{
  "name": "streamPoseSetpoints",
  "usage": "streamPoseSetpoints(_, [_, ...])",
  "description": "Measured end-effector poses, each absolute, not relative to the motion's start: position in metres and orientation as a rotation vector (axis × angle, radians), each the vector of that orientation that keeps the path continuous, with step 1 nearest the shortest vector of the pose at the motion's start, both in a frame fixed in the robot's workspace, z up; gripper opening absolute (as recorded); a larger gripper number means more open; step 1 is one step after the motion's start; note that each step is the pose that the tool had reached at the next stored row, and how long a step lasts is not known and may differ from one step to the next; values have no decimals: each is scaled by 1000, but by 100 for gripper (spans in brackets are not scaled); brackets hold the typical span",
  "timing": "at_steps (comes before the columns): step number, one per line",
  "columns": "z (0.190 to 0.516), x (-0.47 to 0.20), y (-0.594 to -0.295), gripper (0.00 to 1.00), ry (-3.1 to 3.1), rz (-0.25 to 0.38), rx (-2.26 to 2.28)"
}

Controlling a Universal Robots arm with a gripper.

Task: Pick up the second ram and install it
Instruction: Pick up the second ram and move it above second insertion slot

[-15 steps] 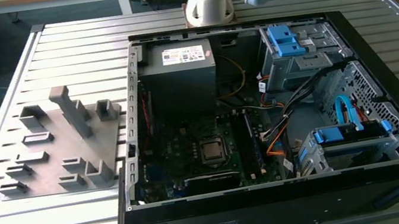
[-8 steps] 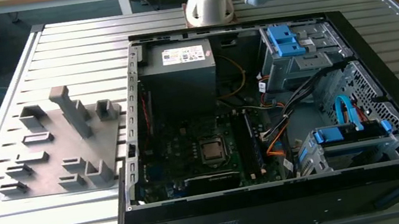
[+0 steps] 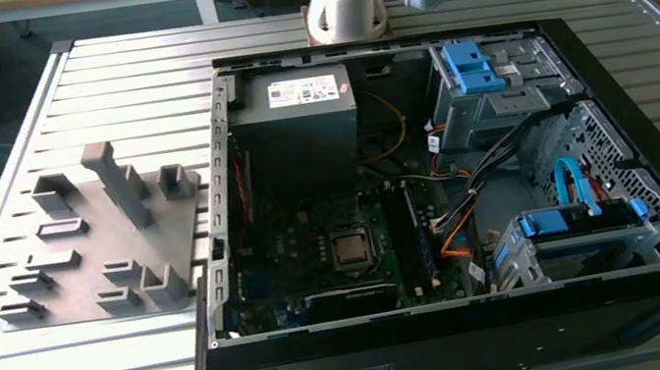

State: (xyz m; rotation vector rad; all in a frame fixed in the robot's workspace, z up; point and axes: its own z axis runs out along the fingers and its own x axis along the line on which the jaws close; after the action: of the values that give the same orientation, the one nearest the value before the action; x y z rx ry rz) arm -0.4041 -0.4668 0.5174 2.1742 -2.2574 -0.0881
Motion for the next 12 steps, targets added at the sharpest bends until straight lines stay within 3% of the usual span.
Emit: streamPoseSetpoints(12, [534,-404,-467,14,-2258,-88,2174])
